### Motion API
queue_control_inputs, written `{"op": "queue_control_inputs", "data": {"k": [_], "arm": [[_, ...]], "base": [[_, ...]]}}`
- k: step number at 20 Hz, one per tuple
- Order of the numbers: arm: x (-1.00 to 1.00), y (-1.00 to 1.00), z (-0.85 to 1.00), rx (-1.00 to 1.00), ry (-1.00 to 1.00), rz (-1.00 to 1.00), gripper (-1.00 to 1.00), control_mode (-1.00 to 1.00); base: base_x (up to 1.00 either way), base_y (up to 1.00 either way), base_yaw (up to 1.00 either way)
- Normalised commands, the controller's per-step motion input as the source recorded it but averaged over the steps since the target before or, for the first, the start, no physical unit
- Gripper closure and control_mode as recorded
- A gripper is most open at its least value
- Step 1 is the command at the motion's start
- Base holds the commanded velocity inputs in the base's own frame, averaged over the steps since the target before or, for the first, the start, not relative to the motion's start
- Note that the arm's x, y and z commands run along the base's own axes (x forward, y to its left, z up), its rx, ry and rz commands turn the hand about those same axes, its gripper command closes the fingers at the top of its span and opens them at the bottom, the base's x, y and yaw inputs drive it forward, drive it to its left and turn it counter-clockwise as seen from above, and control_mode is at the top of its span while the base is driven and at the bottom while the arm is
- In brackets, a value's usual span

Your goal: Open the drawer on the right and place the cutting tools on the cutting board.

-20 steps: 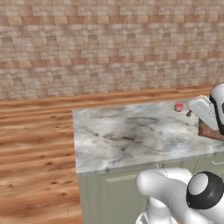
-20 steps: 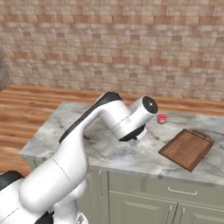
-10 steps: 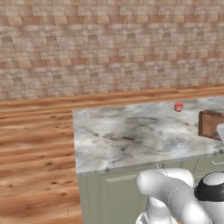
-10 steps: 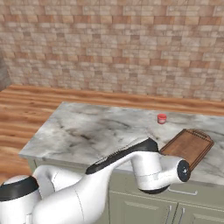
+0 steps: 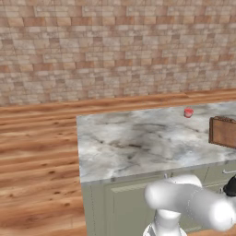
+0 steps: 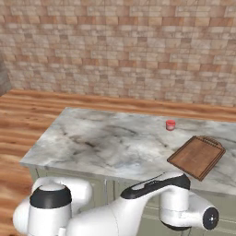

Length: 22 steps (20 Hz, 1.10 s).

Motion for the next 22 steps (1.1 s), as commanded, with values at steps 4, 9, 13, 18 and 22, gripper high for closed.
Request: {"op": "queue_control_inputs", "data": {"k": [4,9,13,18,22], "arm": [[-0.13,-0.98,-0.62,0.14,-0.02,-0.26,-1.0,-1.0],[-0.16,-0.72,-0.53,0.11,-0.07,-0.22,-1.0,-1.0],[0.0,-0.27,-0.19,0.1,-0.1,-0.06,-1.0,-1.0],[0.1,0.0,-0.15,0.0,-0.1,0.0,-1.0,-1.0],[0.11,0.0,-0.26,0.0,-0.18,0.0,-1.0,-1.0]], "base": [[0.0,0.0,0.0],[0.0,0.0,0.0],[0.0,0.0,0.0],[0.0,0.0,0.0],[0.0,0.0,0.0]]}}
